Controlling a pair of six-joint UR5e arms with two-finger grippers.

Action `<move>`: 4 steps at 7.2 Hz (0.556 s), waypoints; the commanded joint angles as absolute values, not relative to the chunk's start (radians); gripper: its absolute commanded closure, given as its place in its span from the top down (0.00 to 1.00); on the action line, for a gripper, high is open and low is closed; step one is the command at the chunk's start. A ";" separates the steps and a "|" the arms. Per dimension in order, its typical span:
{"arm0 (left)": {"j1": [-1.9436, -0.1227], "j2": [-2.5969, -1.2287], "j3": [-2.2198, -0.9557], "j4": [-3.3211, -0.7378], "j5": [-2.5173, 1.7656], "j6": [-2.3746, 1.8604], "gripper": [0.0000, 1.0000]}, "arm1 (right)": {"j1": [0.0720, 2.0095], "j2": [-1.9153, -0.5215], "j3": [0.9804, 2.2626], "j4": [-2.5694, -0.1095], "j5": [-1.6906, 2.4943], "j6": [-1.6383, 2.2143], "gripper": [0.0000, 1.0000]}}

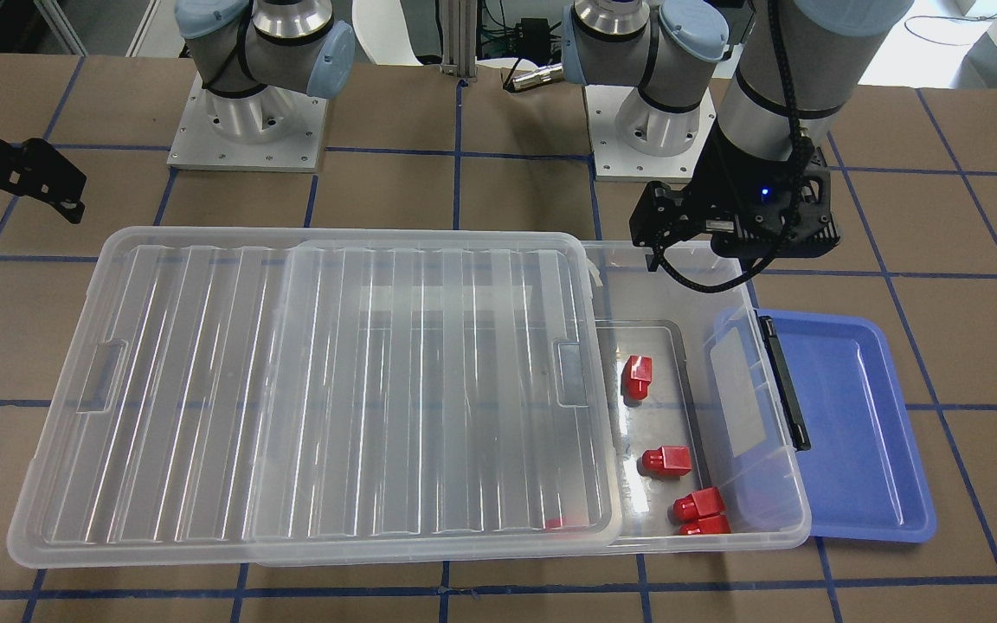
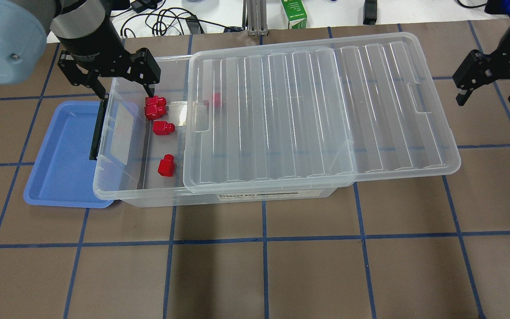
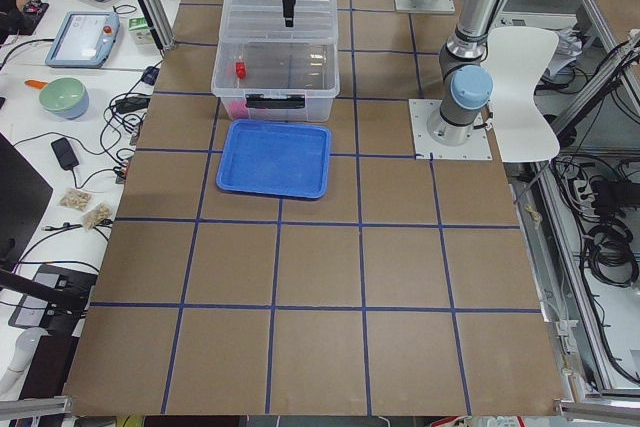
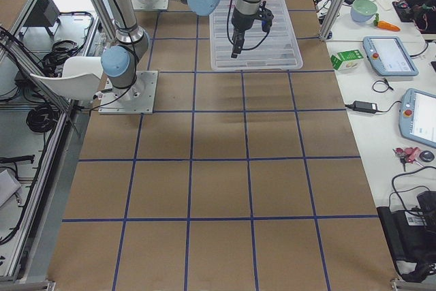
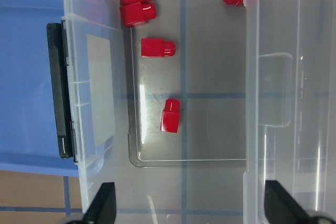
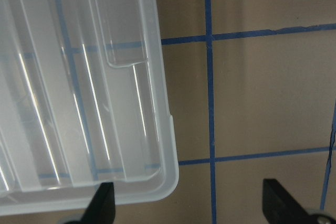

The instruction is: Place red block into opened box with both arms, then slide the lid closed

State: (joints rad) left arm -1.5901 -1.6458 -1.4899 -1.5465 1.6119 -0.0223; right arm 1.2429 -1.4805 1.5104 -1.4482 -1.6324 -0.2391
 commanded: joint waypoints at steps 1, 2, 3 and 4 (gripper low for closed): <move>-1.565 -1.637 -1.499 -1.545 1.611 -0.012 1.00 | 1.232 -1.407 1.511 -1.508 -1.635 -0.239 1.00; -1.560 -1.635 -1.521 -1.519 1.609 -0.015 1.00 | 1.232 -1.387 1.511 -1.538 -1.644 -0.241 1.00; -1.560 -1.634 -1.546 -1.488 1.609 -0.014 1.00 | 1.232 -1.358 1.511 -1.570 -1.682 -0.242 1.00; -1.557 -1.634 -1.552 -1.473 1.611 -0.012 1.00 | 1.232 -1.332 1.511 -1.618 -1.686 -0.273 1.00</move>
